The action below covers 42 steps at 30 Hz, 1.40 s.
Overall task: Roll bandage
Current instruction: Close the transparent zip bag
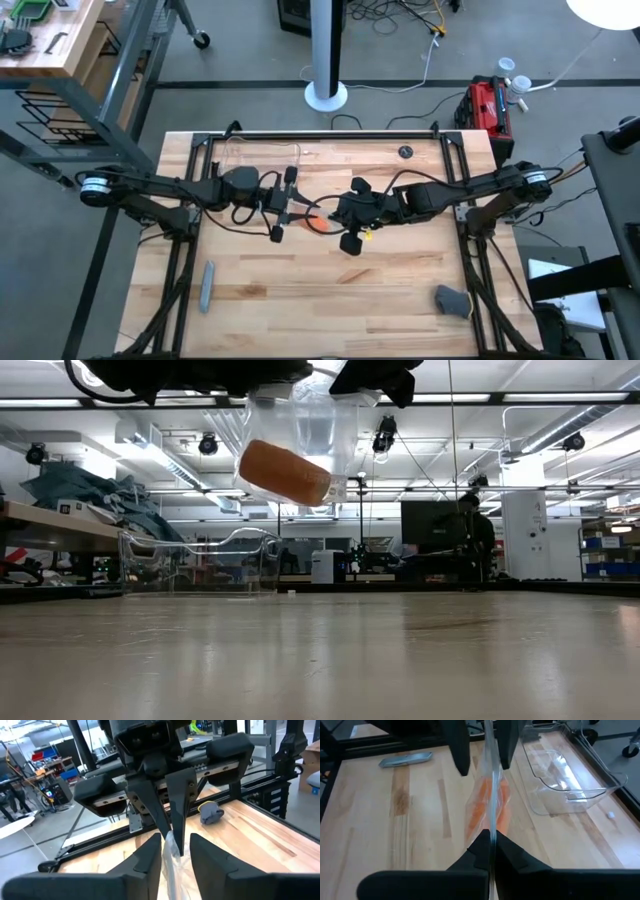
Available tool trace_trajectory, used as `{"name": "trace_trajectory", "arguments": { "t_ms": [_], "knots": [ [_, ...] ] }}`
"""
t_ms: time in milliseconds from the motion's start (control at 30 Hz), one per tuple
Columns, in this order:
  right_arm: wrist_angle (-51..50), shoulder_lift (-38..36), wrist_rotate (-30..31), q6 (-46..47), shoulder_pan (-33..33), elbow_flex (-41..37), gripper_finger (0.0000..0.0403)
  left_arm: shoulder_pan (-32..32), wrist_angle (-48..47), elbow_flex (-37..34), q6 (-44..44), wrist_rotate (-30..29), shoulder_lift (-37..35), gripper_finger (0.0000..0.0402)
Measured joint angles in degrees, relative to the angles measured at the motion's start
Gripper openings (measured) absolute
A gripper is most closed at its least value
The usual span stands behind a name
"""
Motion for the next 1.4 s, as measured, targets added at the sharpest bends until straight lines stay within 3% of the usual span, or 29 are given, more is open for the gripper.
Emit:
{"name": "trace_trajectory", "arguments": {
  "t_ms": [300,467,767,1000,1400],
  "knots": [
    [0.81,0.00,-0.22,-0.02,0.01,0.00,0.0000,0.13,-0.40,-0.02,2.71,1.94,0.00,0.0008],
    [0.85,0.00,-0.24,-0.04,0.00,0.02,0.0000,0.09,-0.66,-0.02,2.33,3.21,0.00,0.0003],
    [0.83,0.00,-0.20,-0.02,0.00,0.02,0.0000,0.11,-0.76,-0.04,1.97,1.26,0.00,0.0036],
    [0.83,0.00,-0.20,-0.02,0.00,0.02,0.0000,0.11,-0.94,-0.04,5.34,1.87,0.00,0.0002],
    [0.84,1.68,-0.17,-0.02,0.00,0.02,0.0000,0.11,-0.67,-0.07,2.83,0.86,-0.11,0.0026]
  ]
}}
